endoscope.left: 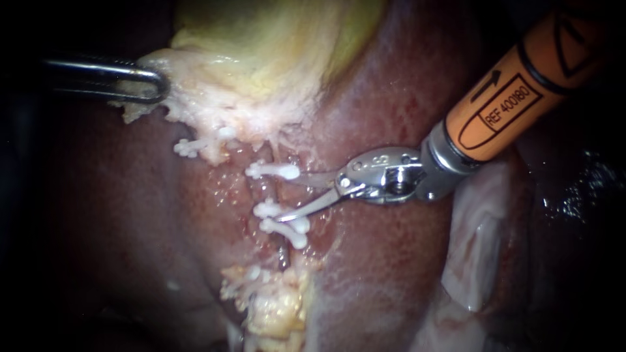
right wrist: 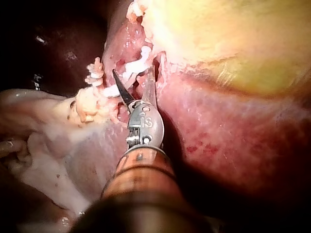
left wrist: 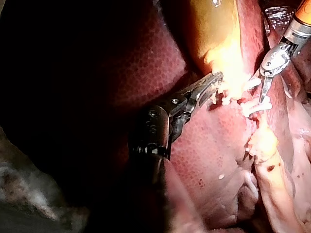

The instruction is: Go to the cutting position right tube

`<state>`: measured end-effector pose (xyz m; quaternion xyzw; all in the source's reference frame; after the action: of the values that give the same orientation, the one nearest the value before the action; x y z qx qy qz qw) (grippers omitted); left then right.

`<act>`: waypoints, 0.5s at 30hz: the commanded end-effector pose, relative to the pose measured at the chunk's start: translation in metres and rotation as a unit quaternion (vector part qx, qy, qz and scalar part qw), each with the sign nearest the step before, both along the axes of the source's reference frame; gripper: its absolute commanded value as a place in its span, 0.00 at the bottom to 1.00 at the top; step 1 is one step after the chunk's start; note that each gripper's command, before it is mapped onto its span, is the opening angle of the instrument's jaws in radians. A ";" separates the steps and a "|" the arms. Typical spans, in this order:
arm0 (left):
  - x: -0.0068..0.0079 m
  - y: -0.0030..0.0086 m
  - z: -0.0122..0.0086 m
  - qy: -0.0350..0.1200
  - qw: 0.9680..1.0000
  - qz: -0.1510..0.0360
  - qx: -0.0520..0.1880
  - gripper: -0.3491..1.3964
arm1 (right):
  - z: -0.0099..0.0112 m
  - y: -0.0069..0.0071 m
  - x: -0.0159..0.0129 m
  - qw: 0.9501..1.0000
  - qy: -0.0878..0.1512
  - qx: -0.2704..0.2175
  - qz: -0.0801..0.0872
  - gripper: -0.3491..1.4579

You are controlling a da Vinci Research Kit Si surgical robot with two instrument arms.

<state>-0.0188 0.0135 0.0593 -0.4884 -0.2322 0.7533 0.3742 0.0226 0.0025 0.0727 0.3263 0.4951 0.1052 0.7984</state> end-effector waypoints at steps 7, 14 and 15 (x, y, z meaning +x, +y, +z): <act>0.0000 0.0000 0.0000 0.000 1.000 0.000 0.000 0.00 | 0.0000 -0.0001 0.0007 1.000 0.028 0.001 -0.008 0.88; 0.0000 0.0000 0.0000 0.000 1.000 0.000 0.000 0.00 | -0.0006 -0.0007 0.0014 0.998 0.056 0.007 -0.023 0.87; 0.0000 0.0000 0.0000 0.000 1.000 0.000 0.000 0.00 | -0.0007 -0.0008 0.0015 0.998 0.062 0.007 -0.023 0.87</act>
<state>-0.0188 0.0135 0.0593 -0.4883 -0.2322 0.7534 0.3744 0.0243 0.0016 0.0719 0.3510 0.5401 0.0678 0.7619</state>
